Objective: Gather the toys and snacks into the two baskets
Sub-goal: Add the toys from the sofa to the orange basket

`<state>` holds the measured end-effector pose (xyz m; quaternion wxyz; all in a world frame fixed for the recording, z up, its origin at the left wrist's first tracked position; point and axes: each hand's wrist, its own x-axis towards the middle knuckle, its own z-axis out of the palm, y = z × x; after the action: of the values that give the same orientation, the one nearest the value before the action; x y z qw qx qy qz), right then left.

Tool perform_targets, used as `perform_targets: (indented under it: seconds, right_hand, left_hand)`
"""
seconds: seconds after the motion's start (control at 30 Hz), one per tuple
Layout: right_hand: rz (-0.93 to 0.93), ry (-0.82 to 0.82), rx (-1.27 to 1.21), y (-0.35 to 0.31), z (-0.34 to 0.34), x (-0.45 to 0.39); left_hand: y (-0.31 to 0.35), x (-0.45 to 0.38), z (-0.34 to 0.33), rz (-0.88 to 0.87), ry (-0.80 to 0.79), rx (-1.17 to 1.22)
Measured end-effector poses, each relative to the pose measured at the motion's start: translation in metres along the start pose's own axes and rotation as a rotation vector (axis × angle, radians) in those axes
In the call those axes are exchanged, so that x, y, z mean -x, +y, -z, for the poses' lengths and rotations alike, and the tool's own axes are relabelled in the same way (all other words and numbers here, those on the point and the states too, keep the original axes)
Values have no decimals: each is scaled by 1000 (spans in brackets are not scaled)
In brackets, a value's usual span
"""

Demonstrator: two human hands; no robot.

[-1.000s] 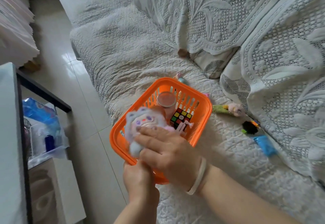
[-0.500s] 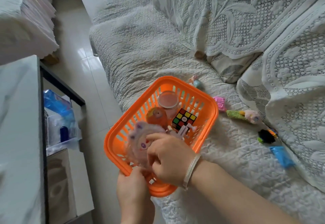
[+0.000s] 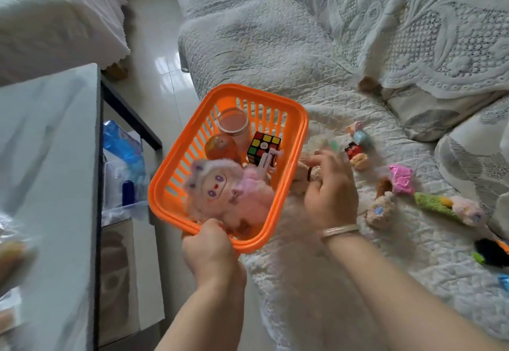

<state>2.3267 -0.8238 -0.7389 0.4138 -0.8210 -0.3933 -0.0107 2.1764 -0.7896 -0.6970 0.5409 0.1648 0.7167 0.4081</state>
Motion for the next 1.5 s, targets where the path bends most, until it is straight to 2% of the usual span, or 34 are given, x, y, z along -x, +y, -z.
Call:
perform_targets:
  seconds: [0.1,0.17,0.33,0.4,0.63,0.73,0.77,0.8,0.87,0.93,1.1,1.2,1.4,1.5]
  right_hand:
    - [-172,-310,264,41,-33,-10]
    - [-155,-462,423,56,-49,-15]
    - [-62,-674,629,66,-72,-16]
    - [-3,-647,707,71,-77,-8]
    - [23,-326,696,83,-81,11]
    - [-165,-42,450,71,-49,15]
    - [-171,56,332,62,-37,14]
    - [-125,156,222,49,-22,13]
    - [43,243,47,18,2,11]
    - [175,229,-30,-16,23,10]
    - [334,71,-146,-79,47,15]
    - [404,45,-21,-92,51,16]
    - [309,-4,319,-64,34,3]
    - [340,-73,363,-44,28,4]
  left_hand:
    - [2,-14,-9,-5,27,7]
    - [2,-24,-13,-9,33,15]
    - [-2,-41,-17,2,36,30]
    - [-3,-44,-16,7,30,24]
    - [-9,-42,-11,-9,29,-12]
    - [-11,-34,-5,1,23,-27]
    - [-11,-31,-4,3,20,-36]
    - [-13,-27,-4,2,14,-47]
    - [-16,-17,-1,3,18,-71]
    - [-20,-7,3,14,7,-94]
    - [-35,11,11,43,-18,-130]
    - [-41,24,14,53,-41,-139]
    - [-48,37,23,62,-48,-178]
    - [-51,36,27,46,-62,-193]
